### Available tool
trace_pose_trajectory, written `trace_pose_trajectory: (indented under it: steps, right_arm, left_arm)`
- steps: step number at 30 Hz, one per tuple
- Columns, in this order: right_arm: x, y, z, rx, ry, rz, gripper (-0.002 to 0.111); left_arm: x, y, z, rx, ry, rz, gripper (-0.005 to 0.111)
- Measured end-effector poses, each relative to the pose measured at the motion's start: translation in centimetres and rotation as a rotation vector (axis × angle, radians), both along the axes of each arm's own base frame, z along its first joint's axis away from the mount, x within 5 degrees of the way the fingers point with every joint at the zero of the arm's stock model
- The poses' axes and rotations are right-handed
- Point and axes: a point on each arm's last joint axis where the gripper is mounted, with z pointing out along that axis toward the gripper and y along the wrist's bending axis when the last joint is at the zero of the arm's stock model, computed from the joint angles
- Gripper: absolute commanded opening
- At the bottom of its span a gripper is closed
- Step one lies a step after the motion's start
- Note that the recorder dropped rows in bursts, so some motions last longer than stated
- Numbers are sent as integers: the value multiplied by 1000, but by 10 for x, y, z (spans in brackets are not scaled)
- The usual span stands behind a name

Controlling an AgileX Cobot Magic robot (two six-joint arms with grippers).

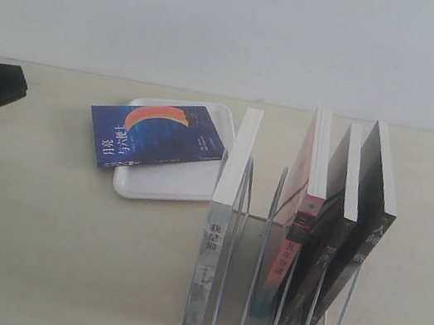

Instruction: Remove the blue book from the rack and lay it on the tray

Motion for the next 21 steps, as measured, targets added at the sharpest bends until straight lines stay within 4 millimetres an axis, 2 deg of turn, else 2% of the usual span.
trace_pose_trajectory:
  steps: [6, 8, 11, 15, 21]
  right_arm:
    - [0, 0, 0, 0, 0, 0, 0]
    - [0, 0, 0, 0, 0, 0, 0]
    - [0, 0, 0, 0, 0, 0, 0]
    - [0, 0, 0, 0, 0, 0, 0]
    - [0, 0, 0, 0, 0, 0, 0]
  left_arm:
    - [-1, 0, 2, 17, -24, 1, 5]
    - [-6, 1, 8, 126, -81, 46, 5]
    - [-22, 2, 14, 264, -120, 124, 5]
    - [-48, 2, 17, 350, -181, 226, 5]
    - [-84, -3, 11, 329, -264, 354, 5]
